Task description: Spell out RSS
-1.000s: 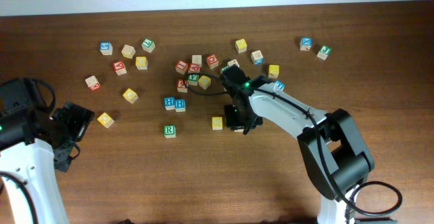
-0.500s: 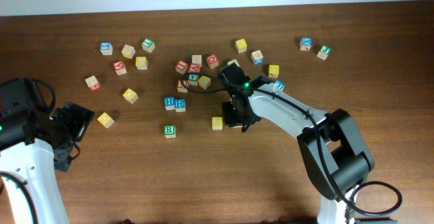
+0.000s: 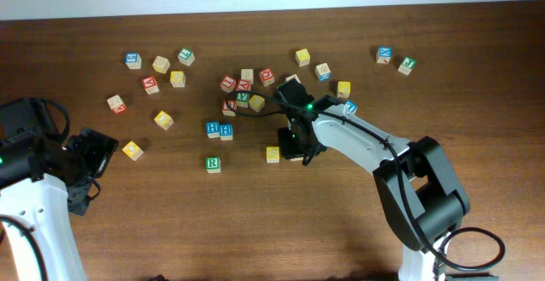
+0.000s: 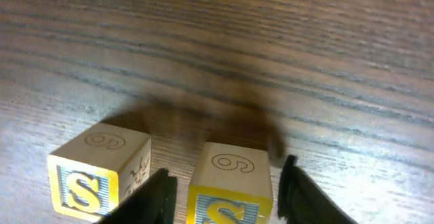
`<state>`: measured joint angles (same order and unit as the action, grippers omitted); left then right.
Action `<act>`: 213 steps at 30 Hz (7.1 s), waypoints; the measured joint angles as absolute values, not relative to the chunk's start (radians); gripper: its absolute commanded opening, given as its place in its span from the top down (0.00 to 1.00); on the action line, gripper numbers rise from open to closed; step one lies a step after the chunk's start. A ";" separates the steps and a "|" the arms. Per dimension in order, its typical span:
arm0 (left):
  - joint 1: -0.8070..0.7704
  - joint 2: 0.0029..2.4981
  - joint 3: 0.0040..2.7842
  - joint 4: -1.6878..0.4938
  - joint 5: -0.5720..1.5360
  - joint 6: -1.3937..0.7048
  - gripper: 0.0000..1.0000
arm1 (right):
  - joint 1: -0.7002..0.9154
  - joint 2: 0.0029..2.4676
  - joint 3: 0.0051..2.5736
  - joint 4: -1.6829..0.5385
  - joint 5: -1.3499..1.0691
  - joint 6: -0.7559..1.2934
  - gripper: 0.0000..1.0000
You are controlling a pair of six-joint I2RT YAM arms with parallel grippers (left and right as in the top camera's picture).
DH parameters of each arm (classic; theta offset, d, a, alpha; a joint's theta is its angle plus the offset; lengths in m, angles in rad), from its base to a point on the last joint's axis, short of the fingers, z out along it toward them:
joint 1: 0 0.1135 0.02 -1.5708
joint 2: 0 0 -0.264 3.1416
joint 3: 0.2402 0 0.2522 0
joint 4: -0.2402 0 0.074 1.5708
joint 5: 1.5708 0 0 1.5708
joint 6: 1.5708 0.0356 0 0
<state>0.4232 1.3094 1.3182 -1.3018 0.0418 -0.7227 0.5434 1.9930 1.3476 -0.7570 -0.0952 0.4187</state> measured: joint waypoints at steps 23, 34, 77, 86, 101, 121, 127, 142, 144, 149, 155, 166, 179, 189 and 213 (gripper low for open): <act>0.423 1.309 1.318 -1.302 0.042 -0.723 0.01 | 0.125 1.996 1.847 -1.433 -0.069 0.317 0.21; 0.296 1.319 1.318 -1.297 0.284 -0.520 0.01 | 0.098 1.996 1.763 -1.327 -0.069 0.287 0.02; -0.252 1.906 1.192 -0.906 -0.006 -0.347 0.56 | 0.098 1.996 1.763 -1.346 -0.069 0.287 0.02; -0.253 1.906 1.178 -0.864 0.005 -0.342 0.76 | 0.098 1.996 1.763 -1.346 -0.069 0.287 0.02; -0.342 1.906 1.173 -0.719 0.282 -0.393 0.76 | 0.098 1.996 1.763 -1.342 -0.083 0.287 0.01; -0.433 1.907 1.174 -0.639 0.128 -0.443 0.67 | 0.147 1.996 1.673 -1.282 -0.096 0.287 0.02; -0.433 1.907 1.174 -0.639 0.159 -0.443 0.48 | 0.147 1.996 1.670 -1.281 -0.096 0.287 0.01; -0.397 1.912 1.445 -0.995 0.144 -0.445 0.50 | 0.147 1.996 1.668 -1.293 -0.109 0.287 0.02; -0.373 1.914 1.557 -1.108 0.140 -0.445 0.52 | 0.147 1.996 1.668 -1.293 -0.128 0.287 0.01; -0.308 1.916 1.692 -1.233 0.134 -0.439 0.91 | 0.171 1.996 1.663 -1.284 -0.167 0.284 0.43; -0.176 1.916 1.692 -1.248 0.043 -0.435 1.00 | 0.244 1.996 1.570 -1.202 -0.176 0.304 0.54; -0.104 1.917 1.510 -1.221 -0.022 -0.435 1.00 | 0.262 1.996 1.550 -1.184 -0.192 0.334 0.96; -0.238 1.921 1.280 -0.968 0.109 -0.405 1.00 | 0.379 1.996 1.547 -1.112 -0.117 0.440 0.96; -0.272 1.921 1.276 -0.854 0.108 -0.405 1.00 | 0.379 2.081 1.547 -1.061 -0.094 0.445 0.96; -0.335 1.967 1.247 -0.755 0.211 -0.439 1.00 | 0.420 2.084 1.435 -0.870 -0.299 0.446 0.96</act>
